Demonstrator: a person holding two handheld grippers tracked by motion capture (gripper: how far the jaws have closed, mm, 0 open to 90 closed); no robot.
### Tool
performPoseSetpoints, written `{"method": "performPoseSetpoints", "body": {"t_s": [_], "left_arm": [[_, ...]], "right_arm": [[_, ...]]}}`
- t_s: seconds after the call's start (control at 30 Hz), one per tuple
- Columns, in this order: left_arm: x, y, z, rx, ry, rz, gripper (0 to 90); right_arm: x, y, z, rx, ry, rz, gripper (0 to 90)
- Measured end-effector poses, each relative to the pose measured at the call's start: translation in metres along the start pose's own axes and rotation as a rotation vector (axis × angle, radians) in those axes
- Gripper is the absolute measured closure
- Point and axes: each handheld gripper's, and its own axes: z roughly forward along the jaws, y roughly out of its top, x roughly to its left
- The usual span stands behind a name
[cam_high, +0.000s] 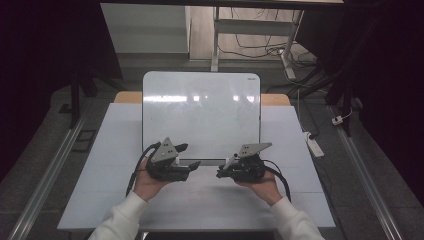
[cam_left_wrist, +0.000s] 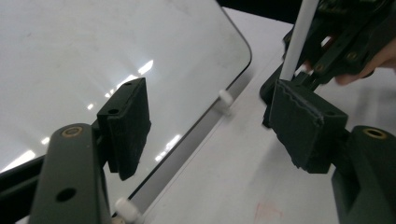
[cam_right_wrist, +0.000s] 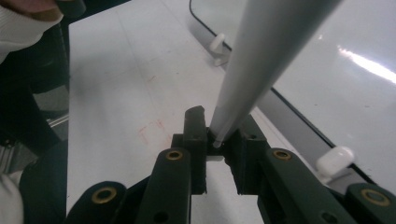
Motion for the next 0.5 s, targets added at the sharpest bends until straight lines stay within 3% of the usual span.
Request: {"method": "performPoseSetpoints", "body": {"t_s": [0.3, 0.5], "left_arm": [[-0.009, 0.019, 0.027, 0.004, -0.109, 0.034, 30.9], [-0.021, 0.035, 0.052, -0.007, -0.219, 0.076, 40.9]], "right_arm": [[0.002, 0.002, 0.005, 0.009, 0.025, -0.004, 77.5], [0.006, 0.002, 0.01, 0.026, 0.051, -0.019, 77.5]]}}
